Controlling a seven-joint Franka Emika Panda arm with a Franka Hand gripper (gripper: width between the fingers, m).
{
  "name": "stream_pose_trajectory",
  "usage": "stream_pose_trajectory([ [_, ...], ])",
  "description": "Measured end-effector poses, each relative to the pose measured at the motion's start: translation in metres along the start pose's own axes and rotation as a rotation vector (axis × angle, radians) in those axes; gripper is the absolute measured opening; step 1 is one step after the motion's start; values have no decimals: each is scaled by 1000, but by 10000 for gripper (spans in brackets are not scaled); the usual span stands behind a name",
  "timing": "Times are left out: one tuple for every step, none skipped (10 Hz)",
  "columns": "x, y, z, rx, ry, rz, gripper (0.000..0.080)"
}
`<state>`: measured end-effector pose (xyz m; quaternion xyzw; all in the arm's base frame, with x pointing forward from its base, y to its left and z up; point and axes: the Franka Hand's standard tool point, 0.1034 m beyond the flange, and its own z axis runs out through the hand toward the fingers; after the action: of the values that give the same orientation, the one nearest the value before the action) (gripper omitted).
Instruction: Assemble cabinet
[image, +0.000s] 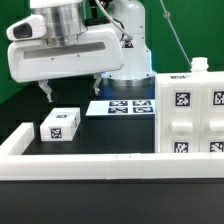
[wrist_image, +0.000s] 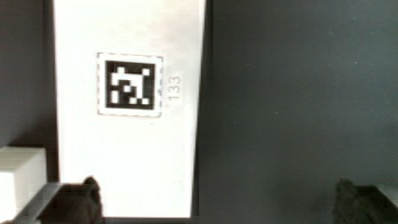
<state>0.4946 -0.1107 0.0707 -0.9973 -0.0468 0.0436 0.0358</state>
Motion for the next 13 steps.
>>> stream_pose_trajectory([
  [0,0,0,0,0,0,649],
  [-1,5,2,-2,-4,1,649],
  [-3,24,7,-18,-9,35,649],
  [-4,38,11,-62,-3,70,649],
  [-4,49,15,-84,25,90,649],
  [-6,50,16,-69,29,118,649],
  [-5,48,16,-69,29,110,649],
  [-5,48,17,-69,28,108,649],
  [-4,46,17,-68,28,104,649],
  [-3,41,19,-71,24,49,649],
  [-3,38,21,-69,19,16,649],
  [-5,38,22,-68,16,0,649],
  [-6,36,24,-67,14,-15,649],
])
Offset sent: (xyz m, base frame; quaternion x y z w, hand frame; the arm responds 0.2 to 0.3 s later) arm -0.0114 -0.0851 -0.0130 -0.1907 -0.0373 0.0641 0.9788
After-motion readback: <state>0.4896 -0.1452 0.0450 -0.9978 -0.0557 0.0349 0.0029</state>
